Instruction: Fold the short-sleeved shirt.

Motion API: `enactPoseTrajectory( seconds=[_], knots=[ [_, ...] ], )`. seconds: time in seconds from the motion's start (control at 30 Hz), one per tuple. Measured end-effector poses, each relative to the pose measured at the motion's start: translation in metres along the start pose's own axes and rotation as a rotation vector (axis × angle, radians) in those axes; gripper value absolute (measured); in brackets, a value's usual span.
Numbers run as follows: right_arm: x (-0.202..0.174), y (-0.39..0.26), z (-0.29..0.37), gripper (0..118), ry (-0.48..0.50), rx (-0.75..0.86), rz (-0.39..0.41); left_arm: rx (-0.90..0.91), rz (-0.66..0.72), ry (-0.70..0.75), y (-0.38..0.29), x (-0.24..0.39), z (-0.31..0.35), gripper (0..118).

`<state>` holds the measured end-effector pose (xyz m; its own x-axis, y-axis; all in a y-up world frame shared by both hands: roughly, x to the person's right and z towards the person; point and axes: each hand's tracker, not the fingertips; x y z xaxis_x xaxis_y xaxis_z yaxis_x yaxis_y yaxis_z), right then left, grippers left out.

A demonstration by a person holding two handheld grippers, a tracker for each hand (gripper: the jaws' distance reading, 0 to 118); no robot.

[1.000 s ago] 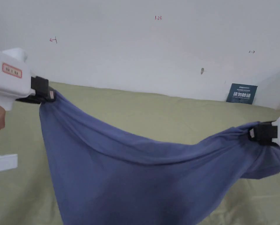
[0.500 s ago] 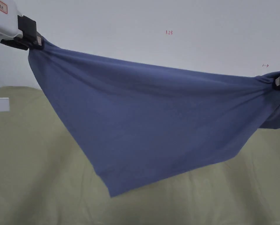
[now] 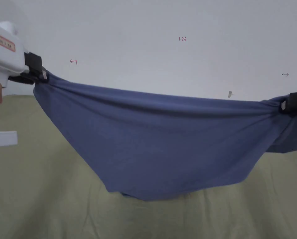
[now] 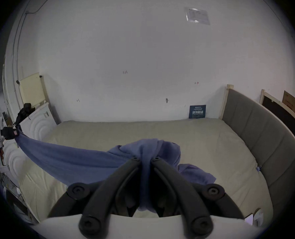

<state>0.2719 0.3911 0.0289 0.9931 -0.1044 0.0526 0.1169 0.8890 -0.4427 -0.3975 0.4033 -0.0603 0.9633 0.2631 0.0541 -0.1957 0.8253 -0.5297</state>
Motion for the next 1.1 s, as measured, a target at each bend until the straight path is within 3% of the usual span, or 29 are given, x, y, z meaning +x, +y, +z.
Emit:
enactPoseTrajectory(
  seconds=[0.23,0.37,0.5,0.6,0.9,0.93,0.97,1.0,1.03,1.1],
  knots=[
    [0.015,-0.063,-0.003,4,0.015,-0.101,-0.055,-0.109,0.055,-0.031,-0.069,-0.020,-0.011,2],
    [0.034,-0.118,0.006,4,0.050,-0.197,-0.149,-0.219,0.136,-0.026,-0.125,-0.038,-0.011,2],
    [0.044,-0.181,0.022,4,0.025,-0.298,-0.066,-0.300,0.220,-0.073,-0.207,-0.056,0.000,2],
    [0.047,-0.228,0.039,4,0.043,-0.376,-0.027,-0.340,0.203,-0.048,-0.256,-0.067,0.012,2],
    [0.074,-0.314,0.069,4,0.044,-0.468,-0.157,-0.519,0.260,0.047,-0.371,-0.079,0.051,3],
    [0.076,-0.320,0.070,4,0.043,-0.477,-0.176,-0.522,0.267,0.049,-0.380,-0.080,0.054,4],
    [0.077,-0.324,0.070,5,0.045,-0.479,-0.184,-0.524,0.271,0.049,-0.388,-0.080,0.056,13],
    [0.077,-0.328,0.071,13,0.051,-0.476,-0.200,-0.531,0.274,0.061,-0.396,-0.080,0.058,43],
    [0.078,-0.329,0.071,31,0.052,-0.482,-0.211,-0.547,0.257,0.109,-0.398,-0.078,0.061,66],
    [0.075,-0.330,0.080,85,0.044,-0.471,-0.262,-0.544,0.264,0.092,-0.401,-0.073,0.069,76]
  ],
)
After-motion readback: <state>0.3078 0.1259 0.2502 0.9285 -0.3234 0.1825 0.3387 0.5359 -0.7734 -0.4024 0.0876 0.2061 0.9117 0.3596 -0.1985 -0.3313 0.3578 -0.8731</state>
